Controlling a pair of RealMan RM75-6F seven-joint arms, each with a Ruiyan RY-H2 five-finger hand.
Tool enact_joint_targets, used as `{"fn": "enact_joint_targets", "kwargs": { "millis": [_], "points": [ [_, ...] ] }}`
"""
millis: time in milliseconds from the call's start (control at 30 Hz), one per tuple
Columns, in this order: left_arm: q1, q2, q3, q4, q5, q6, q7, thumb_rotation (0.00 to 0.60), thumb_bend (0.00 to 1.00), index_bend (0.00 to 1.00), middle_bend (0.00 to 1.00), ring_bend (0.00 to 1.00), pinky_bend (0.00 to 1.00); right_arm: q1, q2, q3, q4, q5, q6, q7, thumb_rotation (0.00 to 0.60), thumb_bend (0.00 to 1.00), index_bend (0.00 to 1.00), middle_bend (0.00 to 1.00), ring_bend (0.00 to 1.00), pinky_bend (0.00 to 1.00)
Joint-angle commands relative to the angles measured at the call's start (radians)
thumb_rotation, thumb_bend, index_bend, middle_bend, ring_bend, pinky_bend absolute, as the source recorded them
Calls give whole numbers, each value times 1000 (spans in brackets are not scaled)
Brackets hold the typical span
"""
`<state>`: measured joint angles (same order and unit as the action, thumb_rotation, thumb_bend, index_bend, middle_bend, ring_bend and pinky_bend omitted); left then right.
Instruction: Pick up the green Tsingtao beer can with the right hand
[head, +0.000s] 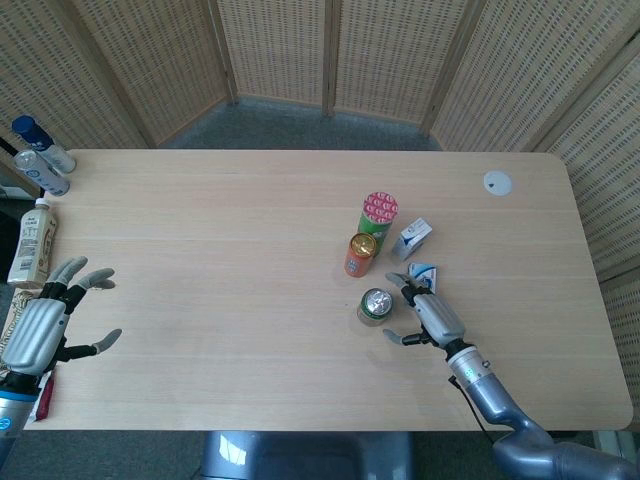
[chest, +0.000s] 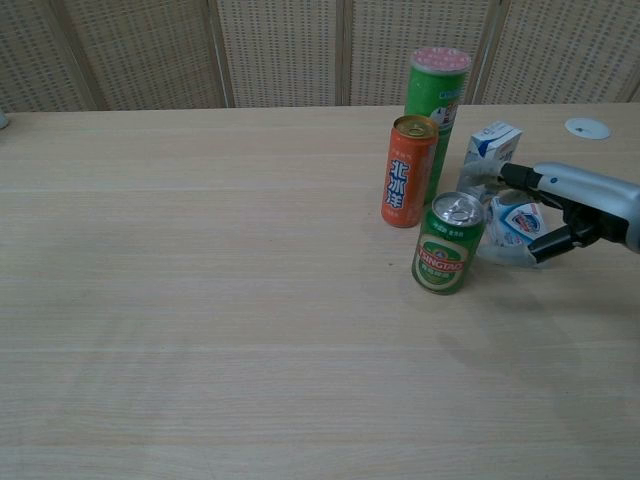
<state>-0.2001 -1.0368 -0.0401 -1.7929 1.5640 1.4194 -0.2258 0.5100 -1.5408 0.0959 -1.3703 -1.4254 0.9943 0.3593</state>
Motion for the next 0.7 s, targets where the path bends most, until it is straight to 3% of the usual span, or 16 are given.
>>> {"fn": "enact_joint_targets", "kwargs": {
  "millis": [33,700],
  "points": [
    [-1,1,0,0,3,0,-1,568,273,186,339,83,0,11,-14,4,6,5,-11,0,475,291,0,0,0,0],
    [0,-4,2,12,-9,-7,-8,569,274,185,339,84,0,77,-80,21,56,33,-93,19,475,303,0,0,0,6]
  ]
}}
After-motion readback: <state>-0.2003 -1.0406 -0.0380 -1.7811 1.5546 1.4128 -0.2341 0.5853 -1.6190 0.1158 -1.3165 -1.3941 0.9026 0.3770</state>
